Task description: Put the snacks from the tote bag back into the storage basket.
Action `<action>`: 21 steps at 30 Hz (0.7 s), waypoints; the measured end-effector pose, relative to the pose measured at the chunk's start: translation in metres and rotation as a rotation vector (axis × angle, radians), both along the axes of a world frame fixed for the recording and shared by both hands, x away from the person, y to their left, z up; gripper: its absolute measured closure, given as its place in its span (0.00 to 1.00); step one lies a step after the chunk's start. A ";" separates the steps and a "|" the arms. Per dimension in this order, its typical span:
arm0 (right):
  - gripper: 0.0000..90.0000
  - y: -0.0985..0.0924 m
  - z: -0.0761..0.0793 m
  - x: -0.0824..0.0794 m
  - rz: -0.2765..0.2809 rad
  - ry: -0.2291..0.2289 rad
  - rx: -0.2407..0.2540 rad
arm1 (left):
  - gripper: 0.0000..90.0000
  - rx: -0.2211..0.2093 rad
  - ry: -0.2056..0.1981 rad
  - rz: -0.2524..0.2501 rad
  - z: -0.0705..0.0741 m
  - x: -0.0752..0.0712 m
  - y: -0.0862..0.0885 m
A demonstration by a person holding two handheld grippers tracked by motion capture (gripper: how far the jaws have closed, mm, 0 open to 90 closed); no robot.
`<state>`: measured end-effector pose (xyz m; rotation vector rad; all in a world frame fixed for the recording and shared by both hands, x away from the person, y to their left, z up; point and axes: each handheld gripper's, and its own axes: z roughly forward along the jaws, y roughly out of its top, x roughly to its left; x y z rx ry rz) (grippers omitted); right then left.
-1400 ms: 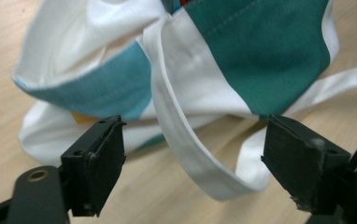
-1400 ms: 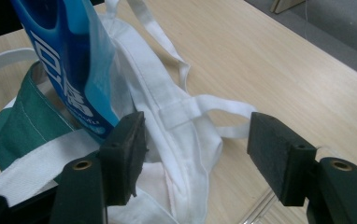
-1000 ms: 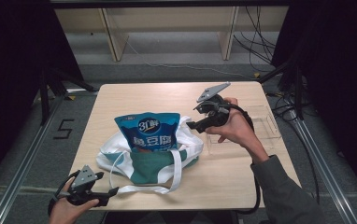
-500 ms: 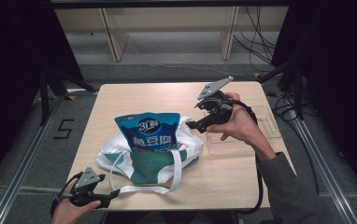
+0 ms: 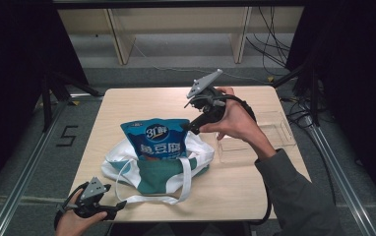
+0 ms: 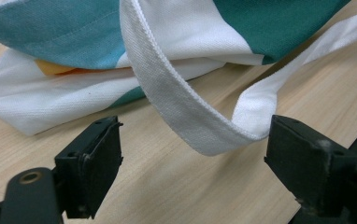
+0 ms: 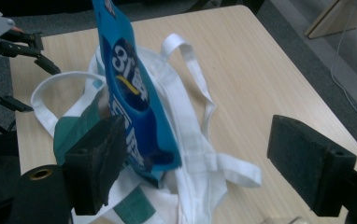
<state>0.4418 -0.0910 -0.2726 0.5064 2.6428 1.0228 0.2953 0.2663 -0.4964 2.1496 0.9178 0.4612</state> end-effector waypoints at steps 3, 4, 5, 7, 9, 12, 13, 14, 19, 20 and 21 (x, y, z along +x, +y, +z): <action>0.24 0.010 0.006 0.002 0.019 -0.013 -0.007 | 0.20 -0.035 0.027 0.027 -0.002 -0.003 -0.003; 0.24 0.013 0.007 0.002 0.024 -0.011 -0.006 | 0.20 -0.033 0.032 0.031 -0.001 -0.004 -0.003; 0.25 0.016 0.009 0.003 0.035 -0.012 -0.017 | 0.20 -0.034 0.027 0.028 -0.001 -0.003 -0.003; 0.26 0.024 0.009 0.005 0.042 -0.008 -0.029 | 0.20 0.003 -0.002 0.000 -0.001 0.000 0.000; 0.26 0.030 0.008 0.006 0.051 0.003 -0.044 | 0.20 -0.025 0.014 0.017 -0.001 -0.002 -0.001; 0.27 0.038 0.006 0.008 0.075 0.014 -0.051 | 0.20 -0.010 0.011 0.015 -0.001 -0.002 0.000; 0.28 0.041 0.005 0.007 0.059 0.031 -0.048 | 0.20 -0.006 0.008 0.012 -0.001 -0.002 0.000; 0.30 0.045 0.004 0.009 0.089 0.012 -0.060 | 0.20 -0.017 0.016 0.018 -0.001 -0.002 -0.001; 0.37 0.060 -0.001 0.012 0.124 0.034 -0.093 | 0.20 0.009 0.009 0.000 0.000 -0.002 0.001; 0.39 0.064 -0.003 0.012 0.140 0.034 -0.104 | 0.20 -0.002 0.011 0.010 0.000 -0.003 0.001; 0.40 0.067 -0.004 0.013 0.145 0.037 -0.110 | 0.21 0.000 0.013 0.009 0.000 -0.003 0.001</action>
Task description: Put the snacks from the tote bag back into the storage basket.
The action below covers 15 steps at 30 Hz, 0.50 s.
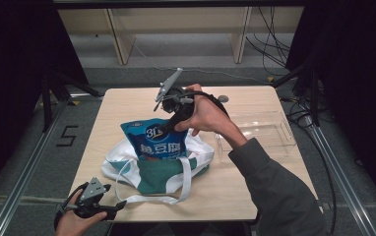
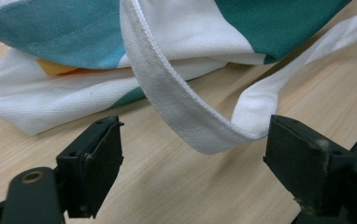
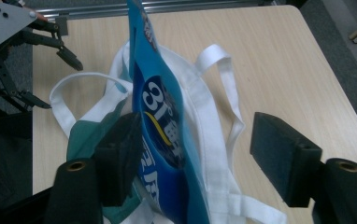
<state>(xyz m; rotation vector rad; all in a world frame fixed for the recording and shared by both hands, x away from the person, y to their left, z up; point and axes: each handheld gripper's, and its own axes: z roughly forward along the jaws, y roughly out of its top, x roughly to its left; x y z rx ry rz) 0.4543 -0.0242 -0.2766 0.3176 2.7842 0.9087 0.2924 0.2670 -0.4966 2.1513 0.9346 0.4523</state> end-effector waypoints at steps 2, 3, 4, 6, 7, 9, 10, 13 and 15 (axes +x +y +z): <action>0.45 0.006 -0.002 0.001 0.022 0.000 -0.017 | 0.20 -0.013 -0.005 0.006 -0.001 0.000 -0.001; 0.47 0.008 -0.003 0.001 0.033 0.004 -0.026 | 0.20 -0.014 -0.008 0.013 -0.001 0.000 -0.001; 0.50 0.011 -0.004 0.002 0.045 0.007 -0.041 | 0.20 -0.007 -0.010 0.009 -0.001 0.000 -0.001; 0.54 0.014 -0.005 0.003 0.061 0.003 -0.041 | 0.21 0.015 -0.017 -0.006 0.000 0.002 0.000; 0.56 0.015 -0.006 0.004 0.067 0.011 -0.051 | 0.21 0.028 -0.031 -0.024 0.000 0.004 0.001; 0.59 0.018 -0.008 0.004 0.077 0.021 -0.066 | 0.21 0.031 -0.038 -0.030 0.000 0.004 0.002; 0.59 0.019 -0.009 0.004 0.081 0.014 -0.067 | 0.21 0.023 -0.022 -0.012 0.000 0.002 0.001; 0.65 0.022 -0.012 0.005 0.089 0.021 -0.088 | 0.21 0.027 -0.026 -0.015 0.000 0.002 0.002; 0.69 0.024 -0.013 0.003 0.070 0.049 -0.103 | 0.21 0.029 -0.026 -0.015 0.000 0.002 0.002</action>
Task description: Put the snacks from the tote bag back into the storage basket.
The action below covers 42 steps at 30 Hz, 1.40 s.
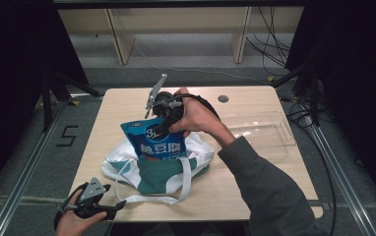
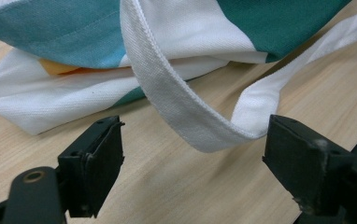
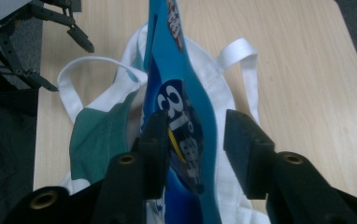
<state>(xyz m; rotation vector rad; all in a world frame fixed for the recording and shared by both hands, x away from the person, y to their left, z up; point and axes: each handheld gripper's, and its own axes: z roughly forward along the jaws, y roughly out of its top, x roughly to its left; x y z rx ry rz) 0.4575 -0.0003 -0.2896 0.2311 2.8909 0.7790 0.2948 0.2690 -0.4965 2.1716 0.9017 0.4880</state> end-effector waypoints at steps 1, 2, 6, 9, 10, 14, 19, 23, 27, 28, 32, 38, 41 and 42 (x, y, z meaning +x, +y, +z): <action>0.70 0.001 -0.002 0.004 0.042 -0.025 0.008 | 0.21 -0.007 0.004 0.006 0.000 0.000 0.000; 0.73 0.003 -0.003 0.003 0.035 -0.018 -0.002 | 0.21 -0.009 0.005 0.007 0.000 -0.001 0.000; 0.83 0.006 -0.006 0.006 0.059 -0.014 -0.015 | 0.21 -0.008 0.004 0.007 0.000 -0.001 0.000; 0.91 0.006 -0.006 0.006 0.054 -0.009 -0.045 | 0.21 -0.018 0.007 0.012 -0.001 -0.001 -0.001; 0.92 0.006 -0.006 0.006 0.067 -0.013 -0.046 | 0.21 -0.011 0.002 0.005 0.000 -0.001 0.000; 0.98 0.006 -0.006 0.007 0.098 -0.017 -0.055 | 0.22 0.003 -0.010 -0.014 -0.001 0.001 0.000; 1.00 0.008 -0.004 0.008 0.136 -0.031 -0.079 | 0.22 -0.029 0.013 0.016 -0.002 -0.002 -0.002; 1.00 0.008 -0.003 0.009 0.116 -0.024 -0.074 | 0.22 -0.021 0.008 0.009 -0.002 -0.001 -0.001; 1.00 0.008 0.000 0.009 0.113 -0.035 -0.086 | 0.22 -0.021 0.020 0.008 -0.001 -0.002 0.000; 1.00 0.009 0.002 0.007 0.109 -0.038 -0.094 | 0.22 -0.053 0.028 0.040 -0.003 -0.002 -0.002; 1.00 0.010 0.015 0.007 0.123 -0.059 -0.094 | 0.22 -0.052 0.025 0.033 -0.001 -0.003 -0.001; 1.00 0.008 0.044 0.002 0.091 -0.084 -0.076 | 0.22 -0.057 0.027 0.035 -0.001 -0.003 -0.001; 1.00 0.006 0.056 0.001 0.089 -0.105 -0.064 | 0.22 -0.054 0.021 0.031 -0.001 -0.003 -0.001; 1.00 0.005 0.061 0.002 0.100 -0.119 -0.061 | 0.22 -0.056 0.024 0.033 -0.001 -0.004 -0.002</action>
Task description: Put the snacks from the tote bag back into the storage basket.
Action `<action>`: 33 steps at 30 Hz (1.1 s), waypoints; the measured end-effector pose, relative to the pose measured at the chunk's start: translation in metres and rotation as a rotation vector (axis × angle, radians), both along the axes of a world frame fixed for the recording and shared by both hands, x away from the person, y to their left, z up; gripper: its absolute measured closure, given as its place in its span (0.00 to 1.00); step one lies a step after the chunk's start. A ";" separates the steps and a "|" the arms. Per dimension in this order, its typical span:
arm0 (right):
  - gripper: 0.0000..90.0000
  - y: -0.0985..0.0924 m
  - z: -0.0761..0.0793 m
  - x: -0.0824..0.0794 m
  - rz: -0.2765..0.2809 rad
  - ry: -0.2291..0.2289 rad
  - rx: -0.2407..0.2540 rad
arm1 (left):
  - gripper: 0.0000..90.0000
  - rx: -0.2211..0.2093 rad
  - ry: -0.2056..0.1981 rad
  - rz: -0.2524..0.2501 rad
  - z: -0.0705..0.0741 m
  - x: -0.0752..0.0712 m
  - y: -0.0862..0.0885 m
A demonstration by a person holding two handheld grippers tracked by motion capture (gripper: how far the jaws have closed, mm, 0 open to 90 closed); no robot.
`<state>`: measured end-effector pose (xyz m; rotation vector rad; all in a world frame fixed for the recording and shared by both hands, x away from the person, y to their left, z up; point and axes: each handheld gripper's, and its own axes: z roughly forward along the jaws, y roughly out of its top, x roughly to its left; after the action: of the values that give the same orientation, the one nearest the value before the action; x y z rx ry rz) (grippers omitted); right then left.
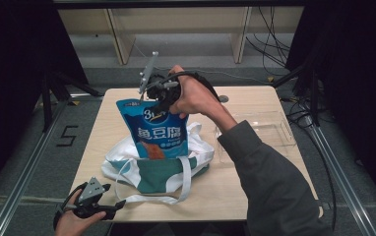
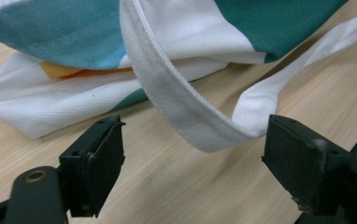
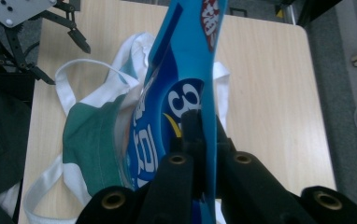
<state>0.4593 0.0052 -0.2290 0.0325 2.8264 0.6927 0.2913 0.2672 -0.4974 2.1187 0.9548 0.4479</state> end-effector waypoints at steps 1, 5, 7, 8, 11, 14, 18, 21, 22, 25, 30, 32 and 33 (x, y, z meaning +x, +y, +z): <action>1.00 -0.001 0.004 -0.001 -0.006 -0.006 -0.002 | 0.22 0.039 -0.031 -0.041 0.001 0.003 0.003; 1.00 -0.005 0.023 -0.004 -0.014 -0.036 0.012 | 0.22 -0.020 -0.001 0.001 0.000 0.000 0.000; 1.00 -0.010 0.032 -0.006 -0.035 -0.051 0.002 | 0.22 -0.017 0.005 -0.006 0.000 0.000 0.000; 1.00 -0.013 0.038 -0.006 -0.039 -0.073 0.015 | 0.22 -0.022 0.002 -0.002 0.001 0.000 0.000; 1.00 -0.024 0.049 -0.006 -0.046 -0.090 0.025 | 0.22 -0.013 -0.014 -0.013 0.003 0.000 0.002; 1.00 -0.039 0.056 -0.004 -0.075 -0.113 0.035 | 0.22 -0.010 -0.018 -0.020 0.003 0.000 0.002; 1.00 -0.060 0.062 0.000 -0.103 -0.119 0.009 | 0.22 -0.018 -0.001 -0.009 0.002 -0.001 0.000; 1.00 -0.075 0.062 0.001 -0.148 -0.116 -0.014 | 0.22 -0.013 -0.012 -0.018 0.002 -0.001 0.000; 1.00 -0.081 0.061 0.003 -0.150 -0.132 -0.019 | 0.22 -0.013 -0.032 -0.036 0.001 0.001 0.001; 1.00 -0.096 0.058 0.005 -0.180 -0.129 -0.036 | 0.22 -0.008 -0.024 -0.032 0.002 0.000 0.001; 1.00 -0.120 0.052 0.010 -0.245 -0.121 -0.051 | 0.22 0.008 -0.030 -0.036 0.003 0.001 0.002; 1.00 -0.129 0.051 0.011 -0.268 -0.118 -0.060 | 0.22 -0.011 -0.024 -0.030 0.002 0.001 0.001; 1.00 -0.133 0.051 0.013 -0.261 -0.117 -0.066 | 0.22 -0.012 -0.021 -0.028 0.002 0.001 0.001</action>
<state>0.4726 -0.1282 -0.1781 0.3314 2.6640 0.5247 0.2918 0.2684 -0.4952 2.1100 0.9125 0.4483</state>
